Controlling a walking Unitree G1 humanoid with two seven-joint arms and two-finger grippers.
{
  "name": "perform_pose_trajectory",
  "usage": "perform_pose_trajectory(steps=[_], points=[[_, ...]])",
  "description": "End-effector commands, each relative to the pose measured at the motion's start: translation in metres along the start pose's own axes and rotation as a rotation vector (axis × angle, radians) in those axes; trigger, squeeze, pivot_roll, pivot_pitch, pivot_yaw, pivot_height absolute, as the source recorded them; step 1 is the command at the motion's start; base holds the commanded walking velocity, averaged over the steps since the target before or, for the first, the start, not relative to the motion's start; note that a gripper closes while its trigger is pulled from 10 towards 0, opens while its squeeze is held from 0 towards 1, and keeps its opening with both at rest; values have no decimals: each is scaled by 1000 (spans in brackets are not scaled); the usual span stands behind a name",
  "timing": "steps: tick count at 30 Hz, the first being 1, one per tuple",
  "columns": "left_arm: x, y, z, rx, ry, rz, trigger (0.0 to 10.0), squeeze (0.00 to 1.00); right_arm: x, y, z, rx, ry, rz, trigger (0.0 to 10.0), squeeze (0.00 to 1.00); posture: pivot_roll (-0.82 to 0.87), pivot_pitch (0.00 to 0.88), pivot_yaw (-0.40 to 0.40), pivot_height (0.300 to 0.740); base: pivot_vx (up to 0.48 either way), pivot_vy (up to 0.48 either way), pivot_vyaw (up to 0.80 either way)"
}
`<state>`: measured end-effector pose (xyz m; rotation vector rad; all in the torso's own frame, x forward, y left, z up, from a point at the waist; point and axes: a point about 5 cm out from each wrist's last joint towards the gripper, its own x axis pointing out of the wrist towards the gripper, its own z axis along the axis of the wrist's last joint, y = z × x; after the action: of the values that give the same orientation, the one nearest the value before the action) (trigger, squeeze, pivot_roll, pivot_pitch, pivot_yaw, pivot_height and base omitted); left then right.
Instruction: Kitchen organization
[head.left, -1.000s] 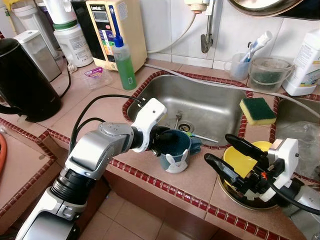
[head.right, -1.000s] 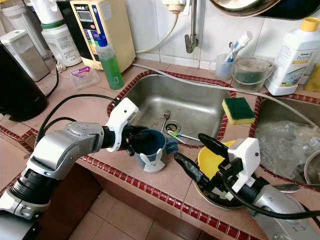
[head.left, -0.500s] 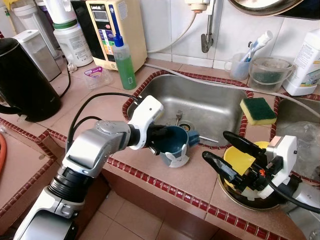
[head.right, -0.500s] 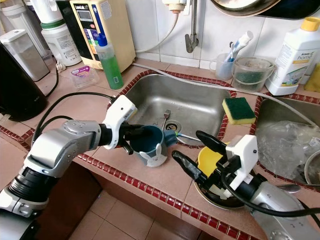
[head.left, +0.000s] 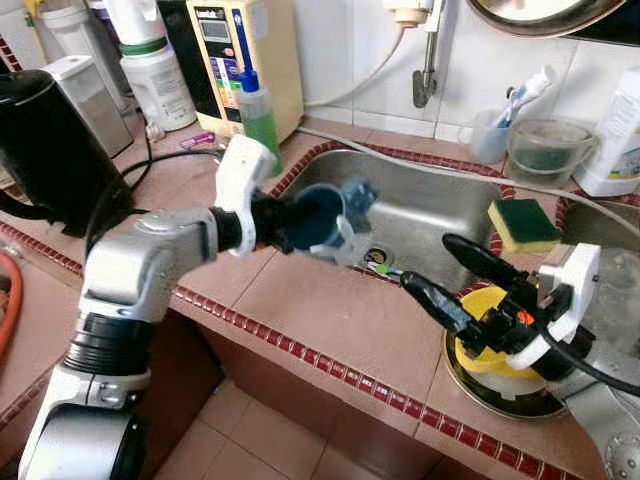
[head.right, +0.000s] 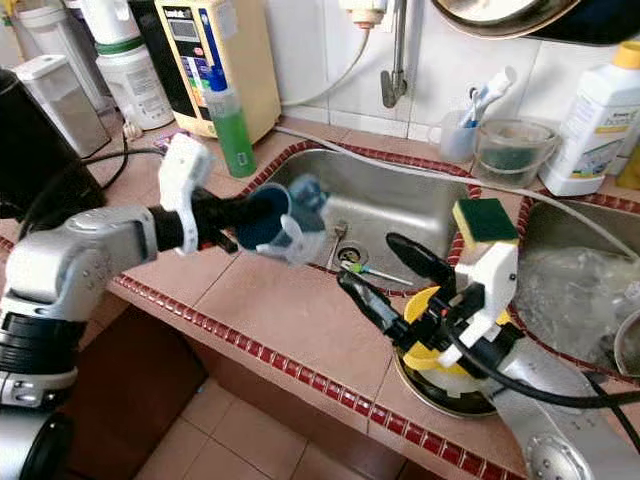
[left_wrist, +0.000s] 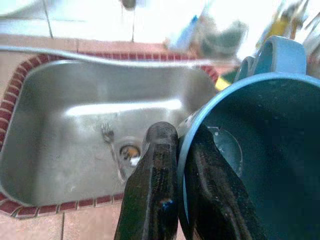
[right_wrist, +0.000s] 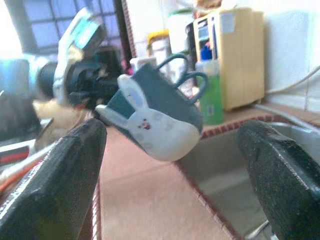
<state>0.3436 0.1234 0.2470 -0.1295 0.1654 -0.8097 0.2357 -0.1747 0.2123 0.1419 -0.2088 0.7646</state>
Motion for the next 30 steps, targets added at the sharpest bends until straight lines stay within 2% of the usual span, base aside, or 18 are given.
perform_pose_trajectory(steps=[1,4,5,6,9,14,15,19,21,24,30], points=[[-5,3,7,-15,-86,17,0,0,4,-2,3,7,-33,-21,10000,0,-163,65,85,740,0,0,0],[-7,2,8,-16,-130,22,0,0,8,-4,4,15,-54,-38,10000,0,-161,65,82,740,0,0,0],[-7,2,8,-13,-156,50,10000,0,11,-5,6,18,-72,-57,10000,0,-157,67,77,740,0,0,0],[-7,4,7,-16,-190,97,10000,0,16,-7,7,20,-94,-80,10000,0,-152,70,73,740,0,0,0],[-8,6,3,-29,-233,135,10000,0,24,-10,9,39,-137,-123,10000,0,-148,72,69,740,0,0,0],[-9,7,-2,41,-322,230,10000,0,41,-17,10,46,-195,-221,10000,0,-140,77,65,740,0,0,0],[-10,7,-3,108,-366,287,10000,0,45,-18,9,50,-205,-244,10000,0,-137,79,63,740,0,0,0],[-6,10,-12,82,-370,340,10000,0,55,-14,6,65,-219,-262,10000,0,-135,80,59,740,0,0,0],[-6,9,-13,119,-390,363,10000,0,59,-13,5,67,-223,-268,10000,0,-134,82,58,740,0,0,0],[-4,9,-16,126,-401,374,10000,0,63,-12,3,72,-226,-276,10000,0,-135,84,55,740,0,0,0],[1,6,-24,174,-394,392,10000,0,68,-20,-1,39,-204,-349,10000,0,-143,85,54,740,0,0,0]])
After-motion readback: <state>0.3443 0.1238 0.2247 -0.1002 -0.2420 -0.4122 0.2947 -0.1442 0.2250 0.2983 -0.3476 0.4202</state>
